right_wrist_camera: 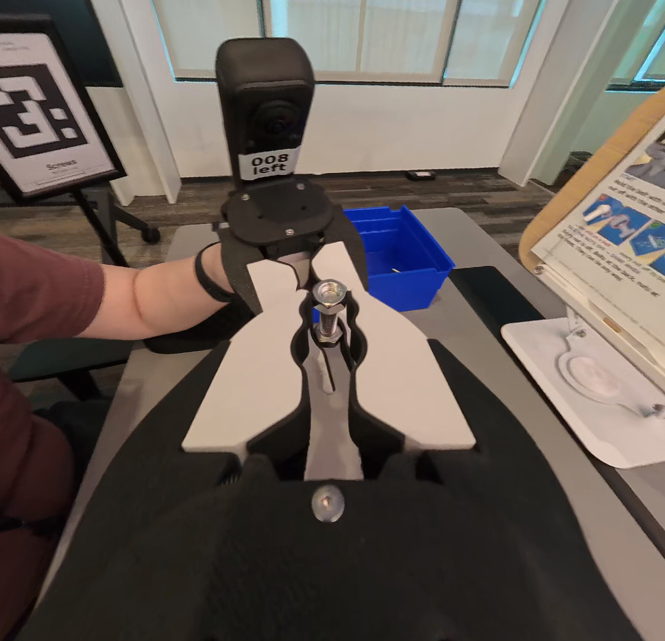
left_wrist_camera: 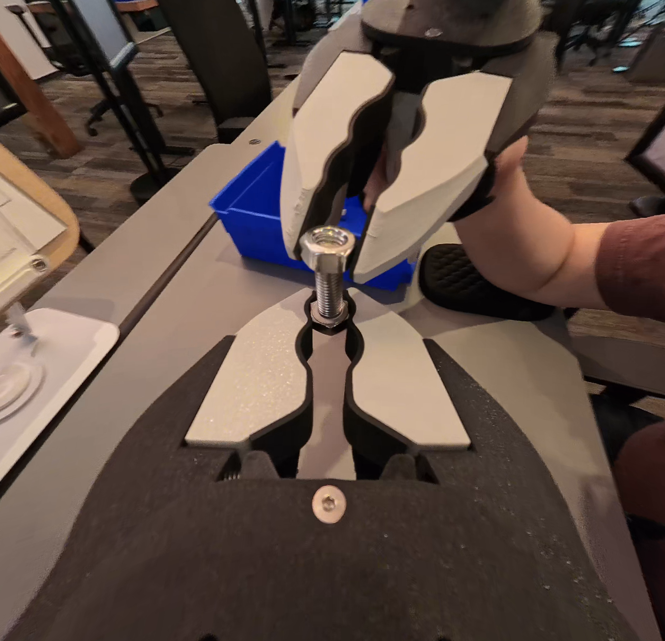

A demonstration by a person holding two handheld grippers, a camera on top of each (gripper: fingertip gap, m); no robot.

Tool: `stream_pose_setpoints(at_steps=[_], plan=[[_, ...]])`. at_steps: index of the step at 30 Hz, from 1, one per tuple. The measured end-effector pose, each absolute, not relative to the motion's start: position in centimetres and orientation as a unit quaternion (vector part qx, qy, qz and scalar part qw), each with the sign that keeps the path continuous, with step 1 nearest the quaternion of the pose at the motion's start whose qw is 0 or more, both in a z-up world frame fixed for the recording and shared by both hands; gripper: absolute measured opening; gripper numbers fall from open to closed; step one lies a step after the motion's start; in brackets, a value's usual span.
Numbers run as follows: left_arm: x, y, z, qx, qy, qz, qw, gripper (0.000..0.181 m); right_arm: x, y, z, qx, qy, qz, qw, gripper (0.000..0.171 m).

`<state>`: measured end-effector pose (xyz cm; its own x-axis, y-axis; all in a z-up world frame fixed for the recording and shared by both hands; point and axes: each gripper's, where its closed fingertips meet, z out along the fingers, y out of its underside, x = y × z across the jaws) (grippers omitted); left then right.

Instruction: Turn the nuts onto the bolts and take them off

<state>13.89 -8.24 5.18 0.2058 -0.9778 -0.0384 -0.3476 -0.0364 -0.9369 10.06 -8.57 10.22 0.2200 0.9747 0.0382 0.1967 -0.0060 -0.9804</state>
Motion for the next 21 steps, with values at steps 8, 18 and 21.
stream_pose_setpoints(at_steps=[8,18,21], plan=[[14.3,-9.6,4.6,-0.616,0.565,-0.331,0.437,0.013,10.7,-9.6,9.7,-0.602,-0.511,0.412,0.455,0.018],[13.1,-6.1,4.2,-0.681,0.490,-0.270,0.472,0.012,9.9,-6.8,9.4,-0.665,-0.407,0.383,0.496,0.018],[13.3,-6.6,4.7,-0.670,0.494,-0.290,0.472,0.013,10.0,-7.6,9.8,-0.642,-0.443,0.382,0.496,0.025]])
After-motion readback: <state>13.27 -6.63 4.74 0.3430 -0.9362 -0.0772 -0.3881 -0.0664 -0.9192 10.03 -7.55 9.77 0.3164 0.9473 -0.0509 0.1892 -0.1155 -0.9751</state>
